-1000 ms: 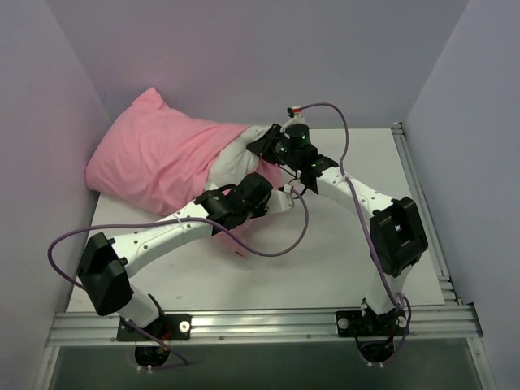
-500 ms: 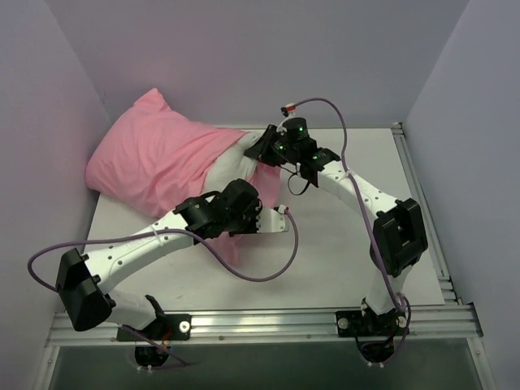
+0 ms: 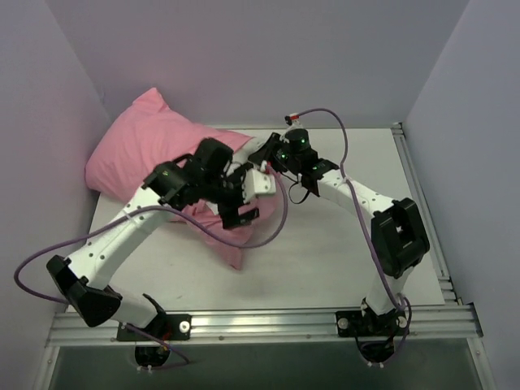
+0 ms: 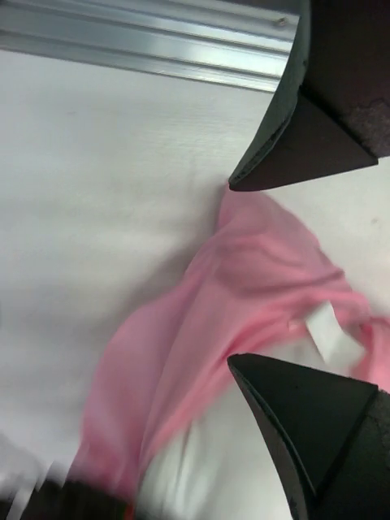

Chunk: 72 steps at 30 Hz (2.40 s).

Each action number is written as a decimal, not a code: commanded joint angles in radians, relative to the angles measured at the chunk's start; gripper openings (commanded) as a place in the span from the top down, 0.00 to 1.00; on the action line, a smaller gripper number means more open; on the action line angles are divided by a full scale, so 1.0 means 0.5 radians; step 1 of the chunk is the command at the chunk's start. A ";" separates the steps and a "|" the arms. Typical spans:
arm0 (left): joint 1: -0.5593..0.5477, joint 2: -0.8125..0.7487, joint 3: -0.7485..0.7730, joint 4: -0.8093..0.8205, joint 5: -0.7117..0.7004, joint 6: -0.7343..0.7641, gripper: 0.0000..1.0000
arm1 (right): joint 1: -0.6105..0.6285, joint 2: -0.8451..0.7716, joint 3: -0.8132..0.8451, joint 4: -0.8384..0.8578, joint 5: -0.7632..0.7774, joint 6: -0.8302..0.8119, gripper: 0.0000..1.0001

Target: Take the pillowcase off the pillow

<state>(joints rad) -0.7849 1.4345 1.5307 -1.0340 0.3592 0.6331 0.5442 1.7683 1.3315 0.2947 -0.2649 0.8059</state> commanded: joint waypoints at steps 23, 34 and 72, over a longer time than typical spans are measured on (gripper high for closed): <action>0.076 0.306 0.117 0.761 -1.203 -0.220 0.31 | 0.028 -0.318 -0.058 0.279 -0.032 0.033 1.00; 0.189 0.278 0.307 0.611 -0.813 -0.315 0.32 | 0.025 -0.337 -0.092 0.254 -0.013 0.008 1.00; 0.465 0.315 0.301 0.850 -0.789 -0.668 0.98 | -0.094 -0.429 -0.323 0.193 -0.120 -0.084 0.48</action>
<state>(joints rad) -0.5621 1.6531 1.6260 -0.6495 -0.0208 0.3195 0.4805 1.5017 1.1526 0.3191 -0.2790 0.7372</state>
